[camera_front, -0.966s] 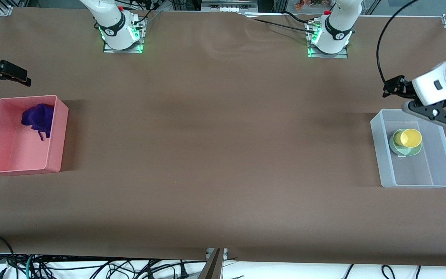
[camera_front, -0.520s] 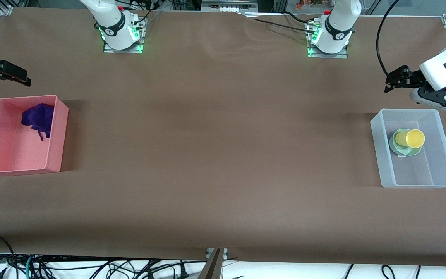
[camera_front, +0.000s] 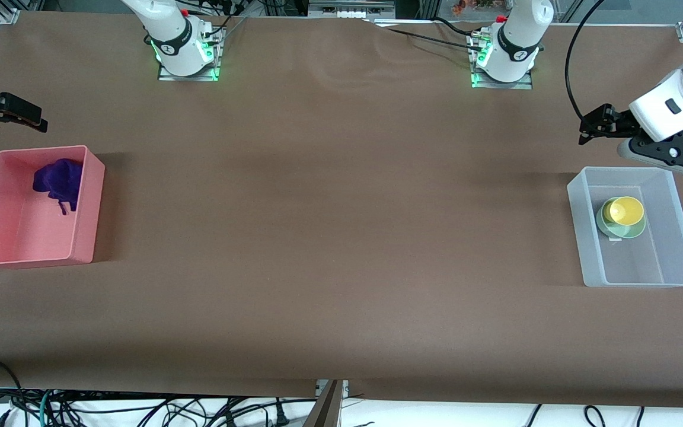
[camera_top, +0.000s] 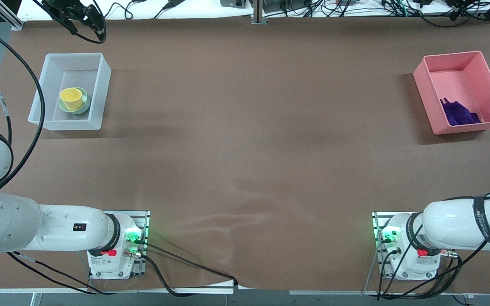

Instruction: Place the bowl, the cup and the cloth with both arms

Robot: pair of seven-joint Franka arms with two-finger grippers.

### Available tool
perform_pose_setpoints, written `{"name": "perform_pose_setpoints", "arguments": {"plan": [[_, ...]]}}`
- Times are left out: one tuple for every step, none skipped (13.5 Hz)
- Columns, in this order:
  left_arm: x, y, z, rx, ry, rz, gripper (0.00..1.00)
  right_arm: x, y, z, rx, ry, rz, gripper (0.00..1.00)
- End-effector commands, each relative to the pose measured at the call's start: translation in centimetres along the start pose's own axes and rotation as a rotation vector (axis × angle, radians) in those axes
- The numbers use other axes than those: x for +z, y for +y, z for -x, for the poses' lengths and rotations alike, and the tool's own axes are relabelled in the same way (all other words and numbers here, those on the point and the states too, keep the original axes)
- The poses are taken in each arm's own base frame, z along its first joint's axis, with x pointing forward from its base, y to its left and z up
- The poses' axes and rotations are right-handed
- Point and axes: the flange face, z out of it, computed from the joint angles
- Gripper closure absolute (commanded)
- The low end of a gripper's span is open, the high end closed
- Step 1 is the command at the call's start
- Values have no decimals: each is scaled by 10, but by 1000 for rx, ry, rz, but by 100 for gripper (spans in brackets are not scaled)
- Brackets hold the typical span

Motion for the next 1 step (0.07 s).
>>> {"name": "perform_pose_setpoints", "arguments": {"plan": [[0,-2,0,-15,11,-1,0,-2,0,0,7,9,-6,0]]}}
